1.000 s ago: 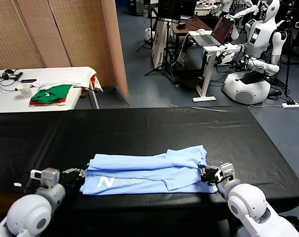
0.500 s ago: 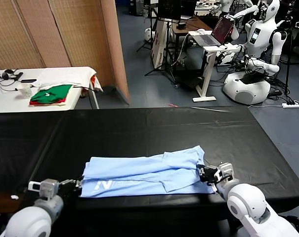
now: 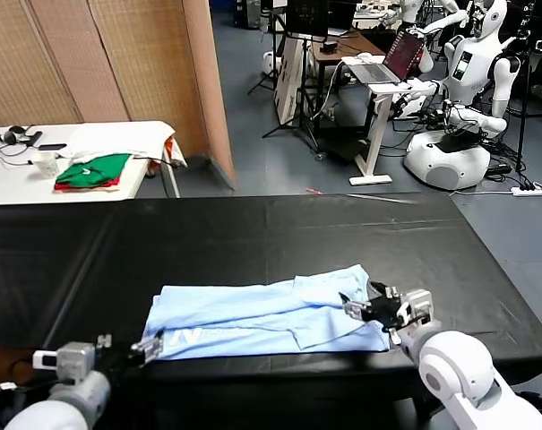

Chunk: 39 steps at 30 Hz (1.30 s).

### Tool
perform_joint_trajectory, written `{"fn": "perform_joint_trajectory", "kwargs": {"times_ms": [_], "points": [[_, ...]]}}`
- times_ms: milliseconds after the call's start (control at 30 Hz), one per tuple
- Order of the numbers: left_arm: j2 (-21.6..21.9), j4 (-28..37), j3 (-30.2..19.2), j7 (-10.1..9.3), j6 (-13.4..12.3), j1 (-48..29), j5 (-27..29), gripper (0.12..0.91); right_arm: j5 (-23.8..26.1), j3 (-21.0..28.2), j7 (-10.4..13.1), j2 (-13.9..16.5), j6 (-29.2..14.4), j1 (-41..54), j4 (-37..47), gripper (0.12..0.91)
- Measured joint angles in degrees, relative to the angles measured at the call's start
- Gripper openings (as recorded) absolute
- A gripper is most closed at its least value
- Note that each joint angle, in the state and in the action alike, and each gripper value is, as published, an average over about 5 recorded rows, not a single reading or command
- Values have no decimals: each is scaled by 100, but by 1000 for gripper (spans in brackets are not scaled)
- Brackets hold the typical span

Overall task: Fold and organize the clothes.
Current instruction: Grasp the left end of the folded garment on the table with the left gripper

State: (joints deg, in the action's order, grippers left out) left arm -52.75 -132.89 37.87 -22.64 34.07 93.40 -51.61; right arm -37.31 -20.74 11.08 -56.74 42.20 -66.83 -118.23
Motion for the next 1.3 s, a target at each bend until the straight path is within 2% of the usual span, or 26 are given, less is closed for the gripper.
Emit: {"fn": "perform_joint_trajectory", "kwargs": {"times_ms": [133,433,667,867,967,1067,1167,1233,1300], "points": [[-104,462,-176,168,-98,-571,-69,907,149,115,17,-217,0,289,353,907],[-205,1467,-634,376,-129,-1483,82,907,278,218,38,-534,0,625,1036,907],[-167,2043,-824,415,-106,-1847,102,907,386,237,28,-722,-4,720,1321,901],[-150,2290,-856,455,-87,-1915,123,893,414,239,52,-830,-80,829,1485,883],[-173,2333,-870,458,-76,-1891,157,837,435,239,66,-863,-112,846,1550,864],[-188,2339,-888,466,-76,-1866,174,749,463,234,66,-881,-129,837,1585,830],[-195,2334,-912,490,-73,-1866,177,618,495,225,55,-897,-147,817,1614,797],[-195,2324,-933,518,-68,-1868,180,497,511,216,45,-912,-168,807,1636,768],[-195,2314,-957,545,-63,-1869,194,366,523,207,40,-929,-193,803,1656,706]]}}
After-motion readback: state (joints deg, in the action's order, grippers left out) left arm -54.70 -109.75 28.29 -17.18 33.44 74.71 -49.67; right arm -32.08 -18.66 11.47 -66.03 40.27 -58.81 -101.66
